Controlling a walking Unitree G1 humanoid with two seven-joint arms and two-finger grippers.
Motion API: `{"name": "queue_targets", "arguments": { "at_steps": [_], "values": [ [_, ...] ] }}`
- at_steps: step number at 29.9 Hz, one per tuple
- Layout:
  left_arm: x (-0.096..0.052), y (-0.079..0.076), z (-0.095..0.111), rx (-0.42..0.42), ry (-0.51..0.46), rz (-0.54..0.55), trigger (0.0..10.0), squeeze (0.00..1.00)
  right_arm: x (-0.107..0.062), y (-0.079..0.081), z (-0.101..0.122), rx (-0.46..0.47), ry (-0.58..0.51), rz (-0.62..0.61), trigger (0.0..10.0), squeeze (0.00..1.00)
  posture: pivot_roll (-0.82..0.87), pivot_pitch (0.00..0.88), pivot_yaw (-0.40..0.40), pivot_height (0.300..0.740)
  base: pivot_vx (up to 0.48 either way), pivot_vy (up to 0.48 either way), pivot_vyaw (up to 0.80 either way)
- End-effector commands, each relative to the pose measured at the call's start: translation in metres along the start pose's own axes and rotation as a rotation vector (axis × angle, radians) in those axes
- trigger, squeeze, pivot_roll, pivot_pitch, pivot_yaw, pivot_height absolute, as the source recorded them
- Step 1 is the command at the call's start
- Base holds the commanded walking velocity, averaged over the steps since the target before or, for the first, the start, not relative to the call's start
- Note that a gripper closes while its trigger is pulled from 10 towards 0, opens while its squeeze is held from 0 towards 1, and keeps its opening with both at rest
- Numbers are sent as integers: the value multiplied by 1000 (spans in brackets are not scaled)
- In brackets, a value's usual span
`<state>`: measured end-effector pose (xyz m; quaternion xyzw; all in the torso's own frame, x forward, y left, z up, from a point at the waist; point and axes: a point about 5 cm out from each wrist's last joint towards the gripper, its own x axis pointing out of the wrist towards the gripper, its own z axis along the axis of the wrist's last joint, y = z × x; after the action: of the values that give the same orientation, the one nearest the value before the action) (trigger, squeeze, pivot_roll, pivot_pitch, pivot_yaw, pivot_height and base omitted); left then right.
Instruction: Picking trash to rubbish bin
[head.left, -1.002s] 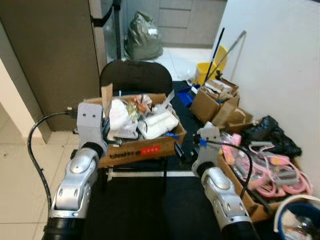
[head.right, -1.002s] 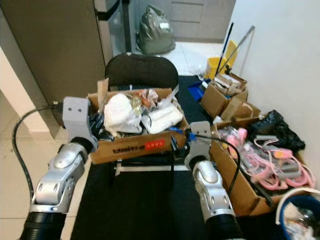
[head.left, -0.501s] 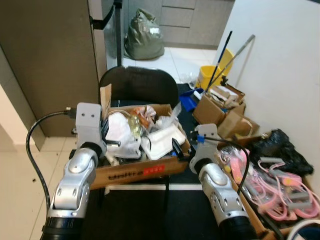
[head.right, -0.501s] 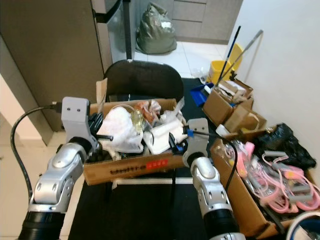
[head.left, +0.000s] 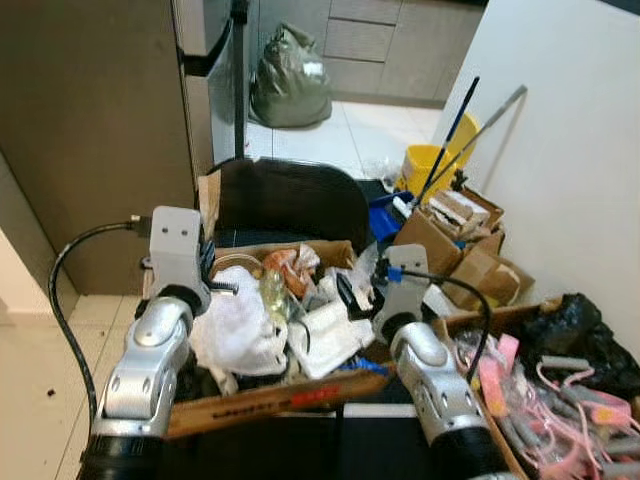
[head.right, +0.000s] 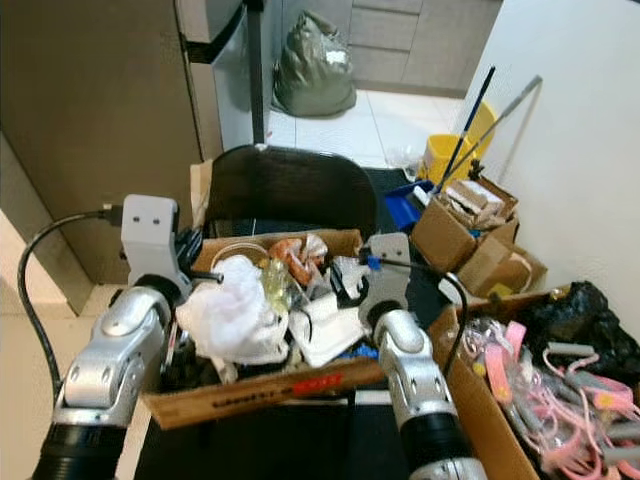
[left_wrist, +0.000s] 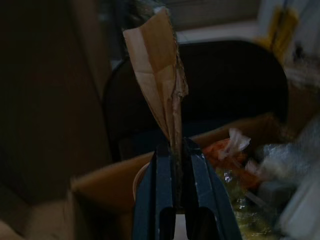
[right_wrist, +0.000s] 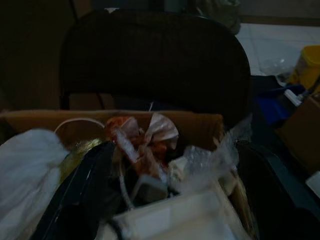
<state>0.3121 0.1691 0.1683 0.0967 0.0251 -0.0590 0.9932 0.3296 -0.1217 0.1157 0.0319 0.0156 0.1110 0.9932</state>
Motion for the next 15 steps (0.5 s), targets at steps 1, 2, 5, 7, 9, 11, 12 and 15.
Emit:
{"name": "queue_targets", "arguments": {
  "at_steps": [1, 2, 5, 7, 9, 11, 12, 15],
  "values": [
    [0, -4, -15, 76, 102, -46, 10000, 0, -2, -7, -3, 17, 7, -13, 10000, 0, 28, 60, -75, 740, 0, 0, 0],
    [0, -2, -18, 110, 129, -55, 10000, 0, -2, -6, -2, 23, 4, -5, 10000, 0, 28, 60, -75, 740, 0, 0, 0],
    [-2, 6, -41, 158, 288, -56, 10000, 0, -1, 1, 0, 7, -2, 73, 10000, 0, 19, 61, -63, 740, 0, 0, 0],
    [-4, 10, -54, 154, 376, -51, 10000, 0, -1, 6, 0, -18, -1, 120, 10000, 0, 18, 63, -62, 740, 0, 0, 0],
    [-8, 14, -73, 138, 490, -33, 10000, 0, -1, 12, 0, -25, 12, 188, 10000, 0, 24, 56, -63, 740, 0, 0, 0],
    [-11, 15, -83, 100, 554, -38, 10000, 0, -1, 20, 2, -35, 21, 281, 10000, 0, 20, 55, -58, 740, 0, 0, 0],
    [-13, 15, -86, 85, 573, -39, 10000, 0, -2, 25, 2, -46, 27, 325, 10000, 0, 11, 55, -51, 740, 0, 0, 0],
    [-16, 14, -93, 88, 615, -49, 10000, 0, -7, 35, 1, -67, 52, 455, 10000, 0, 11, 53, -52, 740, 0, 0, 0]
  ]
}}
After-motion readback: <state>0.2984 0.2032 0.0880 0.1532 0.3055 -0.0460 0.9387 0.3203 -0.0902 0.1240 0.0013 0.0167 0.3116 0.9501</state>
